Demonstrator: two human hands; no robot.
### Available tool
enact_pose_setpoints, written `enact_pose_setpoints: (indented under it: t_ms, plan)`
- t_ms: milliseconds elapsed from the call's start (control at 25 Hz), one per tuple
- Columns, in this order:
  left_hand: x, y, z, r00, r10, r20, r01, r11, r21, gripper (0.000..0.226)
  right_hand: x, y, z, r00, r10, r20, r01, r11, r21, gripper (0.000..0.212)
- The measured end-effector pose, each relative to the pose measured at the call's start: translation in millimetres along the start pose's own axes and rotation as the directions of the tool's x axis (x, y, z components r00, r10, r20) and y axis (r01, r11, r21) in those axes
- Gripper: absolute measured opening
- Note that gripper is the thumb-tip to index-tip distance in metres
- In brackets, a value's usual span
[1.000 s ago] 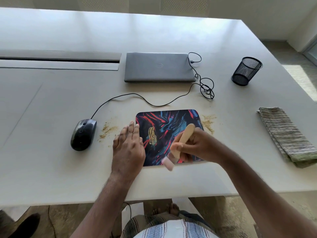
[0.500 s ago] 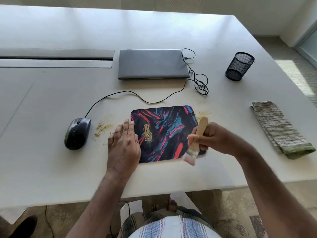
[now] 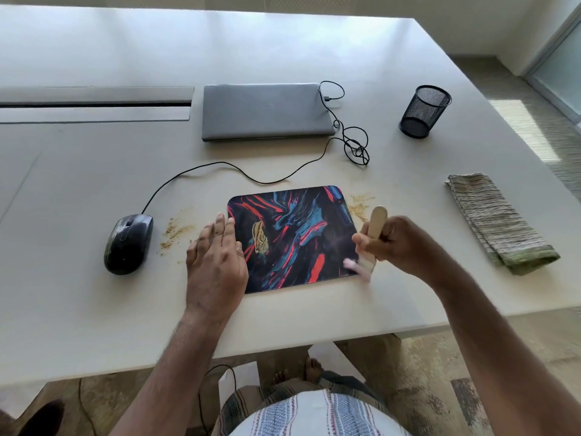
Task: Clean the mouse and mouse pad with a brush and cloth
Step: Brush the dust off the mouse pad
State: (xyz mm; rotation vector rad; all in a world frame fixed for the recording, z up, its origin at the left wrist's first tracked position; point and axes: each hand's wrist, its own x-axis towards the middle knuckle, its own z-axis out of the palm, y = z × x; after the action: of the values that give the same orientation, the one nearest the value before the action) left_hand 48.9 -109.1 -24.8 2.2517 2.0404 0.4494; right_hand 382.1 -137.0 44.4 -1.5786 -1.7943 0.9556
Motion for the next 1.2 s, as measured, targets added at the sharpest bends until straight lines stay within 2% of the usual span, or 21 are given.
enact_pose_setpoints:
  t_ms: [40,80,160,200,280,320,400,520,680,800,1000,1200]
  plan:
    - [-0.5,0.1,-0.4,1.0,0.001,-0.002,-0.001,1.0,0.0,0.058,-2.4,-0.2,-1.9,0.999,0.029,0.041,-0.032,0.998,0.061,0.035]
    - [-0.4,0.3,-0.6,1.0,0.002,-0.005,-0.002,1.0,0.001,0.058,-5.5,0.0,-4.4,0.999,0.041,0.006,-0.041,0.994,0.105,0.031]
    - [0.0,0.9,-0.8,1.0,0.002,-0.002,-0.002,1.0,0.001,0.058,-8.5,4.0,-9.7,0.989,0.02,-0.145,-0.007,0.996,0.089,0.031]
    - [-0.1,1.2,-0.7,1.0,0.002,0.004,-0.002,1.0,0.002,0.058,-9.8,7.7,-11.0,0.989,0.017,-0.144,-0.01,0.999,0.05,0.032]
    - [-0.4,0.8,-0.6,1.0,0.004,0.003,-0.004,1.0,0.007,0.057,-12.8,10.5,-10.5,0.998,0.055,-0.018,-0.053,0.996,0.078,0.031]
    - [-0.1,0.1,-0.5,1.0,0.005,0.0,-0.005,1.0,0.009,0.057,-14.7,11.7,-11.5,0.998,0.06,-0.005,-0.06,0.995,0.078,0.029]
    - [0.1,-1.0,0.2,1.0,0.007,-0.002,-0.007,1.0,0.006,0.057,-17.4,13.1,-15.2,0.996,0.043,-0.078,-0.04,0.999,0.036,0.028]
    - [-0.3,-0.8,1.2,1.0,-0.002,0.001,0.002,1.0,-0.008,0.057,-19.2,10.8,-18.2,0.996,0.06,-0.062,-0.053,0.991,0.12,0.031]
    - [0.1,-0.9,2.4,1.0,-0.003,-0.001,0.003,1.0,-0.013,0.058,-12.1,5.9,-18.8,0.936,0.043,-0.349,-0.005,0.994,0.11,0.024]
    - [0.1,-1.4,2.8,1.0,0.005,-0.004,-0.005,1.0,-0.006,0.058,8.8,3.5,-20.0,0.883,0.052,-0.466,-0.007,0.995,0.097,0.018]
    - [-0.4,0.3,2.9,1.0,-0.002,-0.013,0.002,1.0,-0.002,0.057,47.8,1.1,-21.4,0.854,-0.011,-0.521,-0.024,0.998,-0.06,0.017]
    - [-0.2,-0.4,2.5,1.0,-0.001,0.0,0.001,1.0,-0.008,0.058,68.2,-5.7,-15.1,0.908,-0.071,-0.413,-0.008,0.982,-0.187,0.016]
